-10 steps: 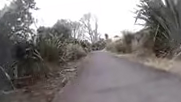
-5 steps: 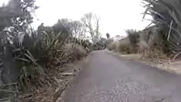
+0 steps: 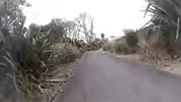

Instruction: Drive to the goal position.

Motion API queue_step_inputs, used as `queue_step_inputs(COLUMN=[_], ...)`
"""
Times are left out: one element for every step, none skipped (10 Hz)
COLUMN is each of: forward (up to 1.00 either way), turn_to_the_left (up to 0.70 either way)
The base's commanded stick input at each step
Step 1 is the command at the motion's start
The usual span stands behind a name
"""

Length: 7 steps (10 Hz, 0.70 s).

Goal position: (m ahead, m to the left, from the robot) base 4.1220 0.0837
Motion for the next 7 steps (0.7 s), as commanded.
queue_step_inputs(forward=[1.00, 1.00, 1.00, 1.00, 1.00, 1.00, 1.00], turn_to_the_left=[-0.10, 0.00, 0.00, 0.00, -0.02, -0.16, -0.30])
